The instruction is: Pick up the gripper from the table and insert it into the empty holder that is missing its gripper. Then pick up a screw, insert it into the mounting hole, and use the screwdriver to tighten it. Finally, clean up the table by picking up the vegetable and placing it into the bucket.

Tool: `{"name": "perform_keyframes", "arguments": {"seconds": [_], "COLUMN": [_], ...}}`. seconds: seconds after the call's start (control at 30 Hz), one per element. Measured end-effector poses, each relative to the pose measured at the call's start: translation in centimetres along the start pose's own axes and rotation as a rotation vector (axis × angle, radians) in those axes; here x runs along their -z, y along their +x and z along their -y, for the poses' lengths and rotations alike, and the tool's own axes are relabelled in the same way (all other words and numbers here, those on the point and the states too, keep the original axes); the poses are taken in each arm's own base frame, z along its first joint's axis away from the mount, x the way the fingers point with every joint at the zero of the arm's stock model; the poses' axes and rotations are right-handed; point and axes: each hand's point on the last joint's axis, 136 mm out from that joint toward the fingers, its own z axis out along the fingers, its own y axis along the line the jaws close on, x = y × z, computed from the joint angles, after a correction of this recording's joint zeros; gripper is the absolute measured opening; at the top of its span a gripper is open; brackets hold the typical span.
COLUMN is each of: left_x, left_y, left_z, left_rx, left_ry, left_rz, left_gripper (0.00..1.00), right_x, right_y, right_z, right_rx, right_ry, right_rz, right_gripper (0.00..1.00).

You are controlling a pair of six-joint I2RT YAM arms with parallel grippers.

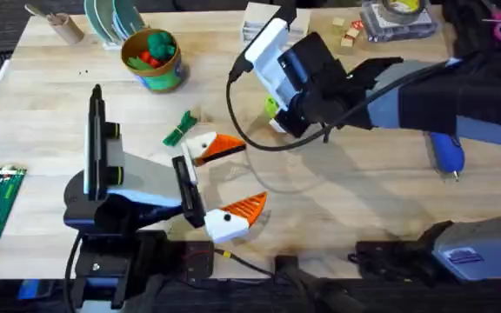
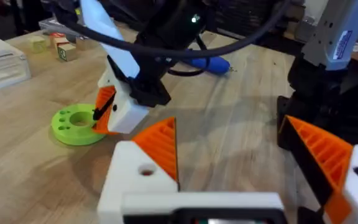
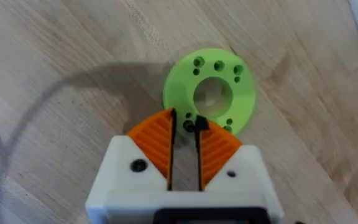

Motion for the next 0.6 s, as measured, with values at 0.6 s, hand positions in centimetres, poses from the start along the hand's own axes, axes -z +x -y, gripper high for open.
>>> {"name": "perform_keyframes", "arguments": {"seconds": [0.6], "left_x": [0.0], "left_y": [0.0], "left_z": [0.0], "left_rx": [0.0], "left_ry": [0.0], "left_rz": [0.0], "left_gripper": [0.993], "right_x": [0.06], "right_y": [0.01], "right_z": [0.66], "right_rx": [0.007], "right_ry": [0.036], "right_rz": [-0.006], "right_gripper": [0.009]}}
